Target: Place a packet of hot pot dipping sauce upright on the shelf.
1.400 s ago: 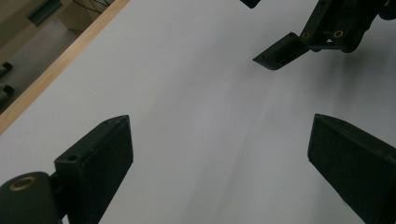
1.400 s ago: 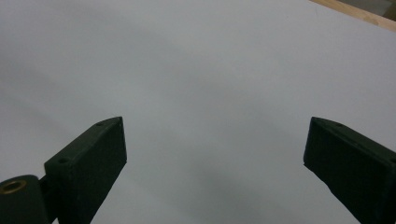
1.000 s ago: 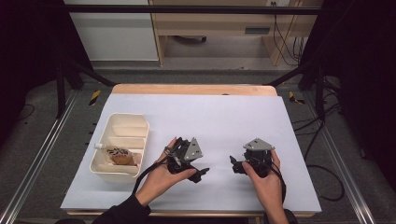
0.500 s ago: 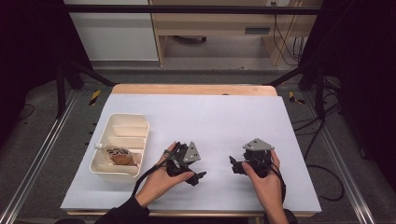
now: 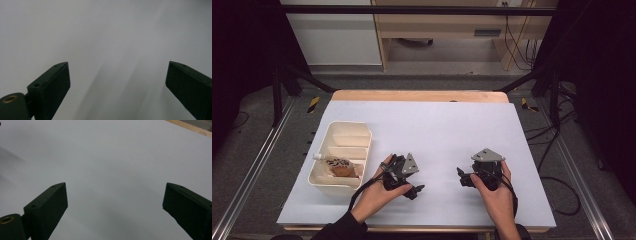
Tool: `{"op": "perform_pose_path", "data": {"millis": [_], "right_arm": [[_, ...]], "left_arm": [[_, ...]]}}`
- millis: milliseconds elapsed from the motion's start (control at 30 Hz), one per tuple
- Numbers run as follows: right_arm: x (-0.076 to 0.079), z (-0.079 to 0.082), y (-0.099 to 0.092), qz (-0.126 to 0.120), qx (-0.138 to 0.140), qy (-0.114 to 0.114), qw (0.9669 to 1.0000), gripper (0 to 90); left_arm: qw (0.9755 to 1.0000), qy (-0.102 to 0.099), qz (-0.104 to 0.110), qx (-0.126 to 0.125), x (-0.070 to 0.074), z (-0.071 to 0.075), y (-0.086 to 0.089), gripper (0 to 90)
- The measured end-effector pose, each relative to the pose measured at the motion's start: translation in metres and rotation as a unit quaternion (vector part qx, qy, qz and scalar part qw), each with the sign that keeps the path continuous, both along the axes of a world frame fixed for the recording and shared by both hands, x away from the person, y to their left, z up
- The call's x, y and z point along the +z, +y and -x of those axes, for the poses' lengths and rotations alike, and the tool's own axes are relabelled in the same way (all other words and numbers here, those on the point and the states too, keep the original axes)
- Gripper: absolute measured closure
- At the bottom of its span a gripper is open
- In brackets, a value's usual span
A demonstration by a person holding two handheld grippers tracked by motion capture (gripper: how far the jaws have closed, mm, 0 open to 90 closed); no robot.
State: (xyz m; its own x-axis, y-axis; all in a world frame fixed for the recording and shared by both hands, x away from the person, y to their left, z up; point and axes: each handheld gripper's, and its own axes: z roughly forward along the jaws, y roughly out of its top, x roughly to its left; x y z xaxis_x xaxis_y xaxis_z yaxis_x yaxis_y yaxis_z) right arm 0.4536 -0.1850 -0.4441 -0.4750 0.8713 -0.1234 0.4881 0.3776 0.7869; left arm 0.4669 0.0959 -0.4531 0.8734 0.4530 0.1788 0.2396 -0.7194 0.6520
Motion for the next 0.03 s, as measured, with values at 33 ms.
{"op": "perform_pose_path", "data": {"millis": [33], "right_arm": [[-0.0001, -0.0003, 0.0002, 0.000, 0.000, 0.001, 1.0000, 6.4]], "left_arm": [[1.0000, 0.000, 0.000, 0.000, 0.0000, 0.0000, 0.0000, 5.4]]}}
